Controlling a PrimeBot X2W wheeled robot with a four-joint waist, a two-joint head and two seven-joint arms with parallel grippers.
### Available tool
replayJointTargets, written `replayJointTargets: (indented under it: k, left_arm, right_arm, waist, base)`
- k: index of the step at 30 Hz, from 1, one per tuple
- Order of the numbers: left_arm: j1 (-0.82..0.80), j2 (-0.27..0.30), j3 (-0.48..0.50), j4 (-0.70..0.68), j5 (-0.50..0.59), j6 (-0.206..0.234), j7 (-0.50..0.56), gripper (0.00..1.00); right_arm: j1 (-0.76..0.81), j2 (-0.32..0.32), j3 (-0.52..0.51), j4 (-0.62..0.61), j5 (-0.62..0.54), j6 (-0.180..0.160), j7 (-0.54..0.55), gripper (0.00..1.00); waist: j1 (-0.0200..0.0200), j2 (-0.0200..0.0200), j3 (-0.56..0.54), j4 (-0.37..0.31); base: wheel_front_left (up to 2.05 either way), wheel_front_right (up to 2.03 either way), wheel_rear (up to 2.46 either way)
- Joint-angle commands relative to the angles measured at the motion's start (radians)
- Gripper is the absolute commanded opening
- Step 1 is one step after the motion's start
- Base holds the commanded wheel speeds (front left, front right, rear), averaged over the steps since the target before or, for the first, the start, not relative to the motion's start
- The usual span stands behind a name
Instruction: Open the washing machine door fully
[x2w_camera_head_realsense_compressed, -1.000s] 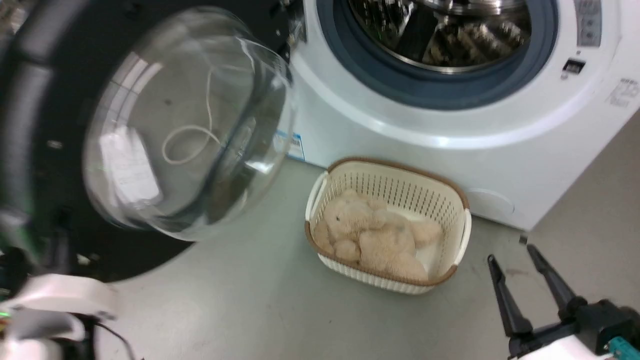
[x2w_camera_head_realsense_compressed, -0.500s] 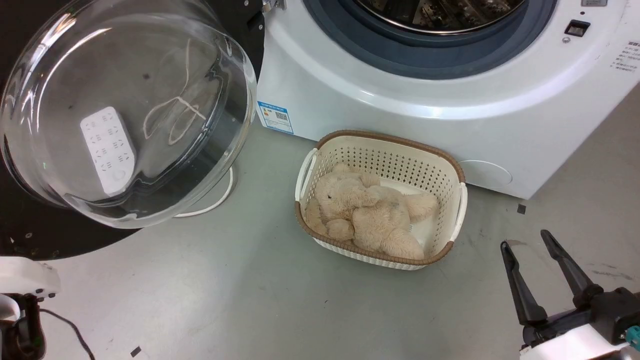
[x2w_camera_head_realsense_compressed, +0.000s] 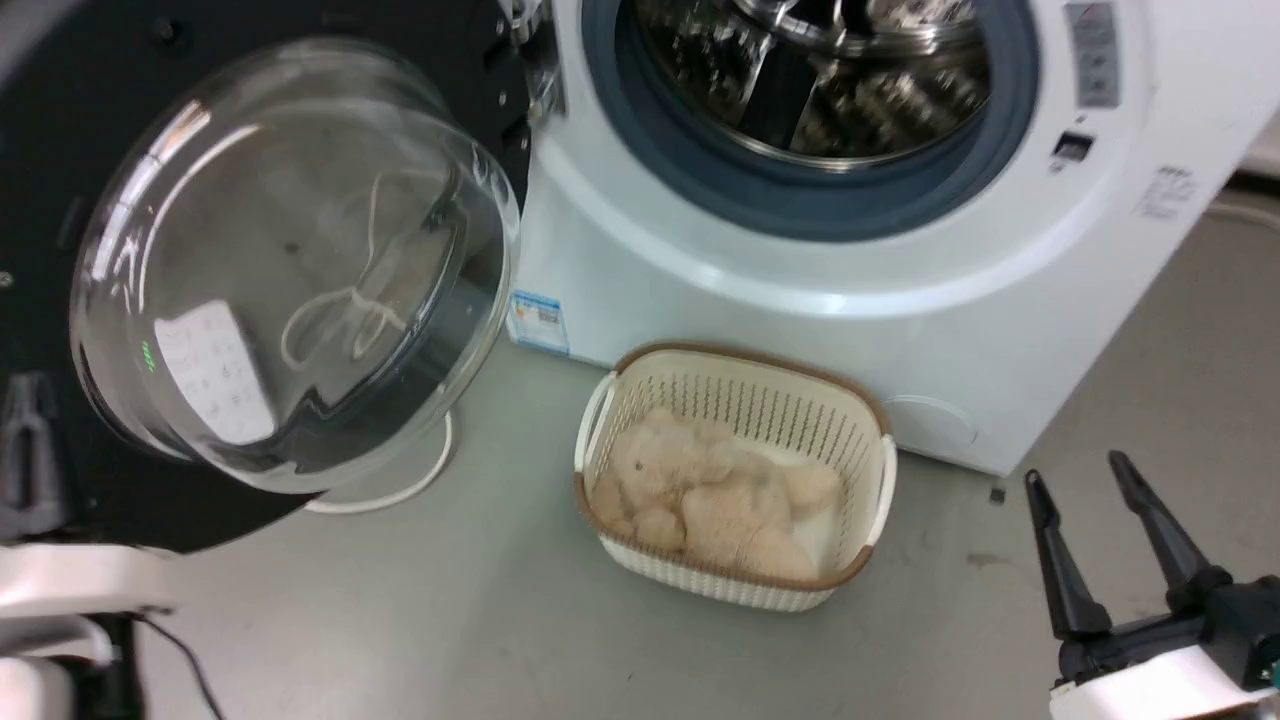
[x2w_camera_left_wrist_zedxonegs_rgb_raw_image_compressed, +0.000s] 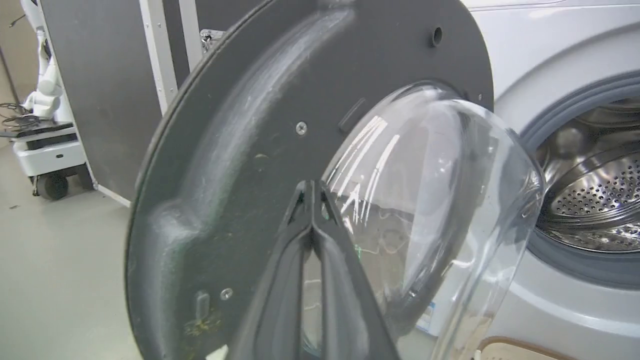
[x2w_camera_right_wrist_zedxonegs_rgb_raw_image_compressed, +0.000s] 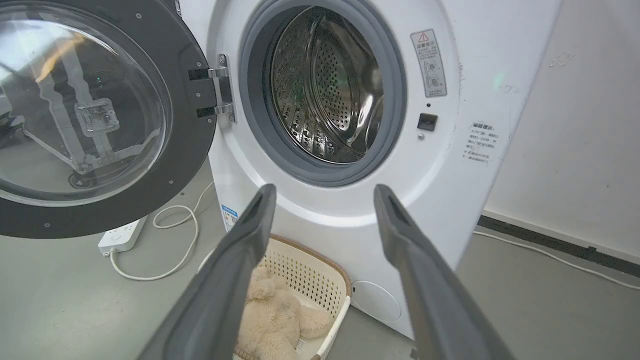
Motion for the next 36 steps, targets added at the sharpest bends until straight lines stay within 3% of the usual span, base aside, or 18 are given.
replayJointTargets:
  k: [1,7,14,15,23,36]
  left_arm:
    - [0.020,-0.015,-0.016,-0.026,0.014,-0.005,-0.008,0.00]
    - [0.096,-0.085,-0.108,-0.151,0.069,-0.002,-0.011,0.00]
    - [0.174,-0.162,-0.204,-0.157,0.099,0.005,-0.012,0.00]
    - [0.199,-0.186,-0.240,-0.133,0.125,0.014,-0.012,1.00]
    - [0.245,-0.270,-0.311,-0.096,0.187,0.029,-0.013,1.00]
    - [0.250,-0.285,-0.321,-0.055,0.243,0.015,-0.013,1.00]
  right_arm:
    - [0.012,0.009,-0.012,-0.008,-0.008,-0.001,-0.004,1.00]
    - [0.035,0.040,-0.046,-0.035,-0.040,-0.001,-0.004,1.00]
    - [0.058,0.056,-0.044,-0.048,-0.056,-0.001,-0.004,1.00]
    - [0.065,0.062,-0.044,-0.048,-0.055,-0.001,-0.004,1.00]
    - [0.094,0.079,-0.026,-0.024,-0.049,-0.001,-0.004,1.00]
    - [0.084,0.088,-0.029,0.006,-0.048,-0.001,-0.004,1.00]
  waist:
    - [0.0002,0.0000,-0.046,-0.028]
    - [0.0002,0.0000,-0.102,-0.090]
    - [0.0002,0.0000,-0.127,-0.174]
    - [0.0002,0.0000,-0.128,-0.203]
    - [0.0002,0.0000,-0.130,-0.251]
    - [0.0002,0.0000,-0.123,-0.258]
  base:
    - [0.00,0.00,0.00]
    - [0.00,0.00,0.00]
    - [0.00,0.00,0.00]
    - [0.00,0.00,0.00]
    - [0.00,0.00,0.00]
    - [0.00,0.00,0.00]
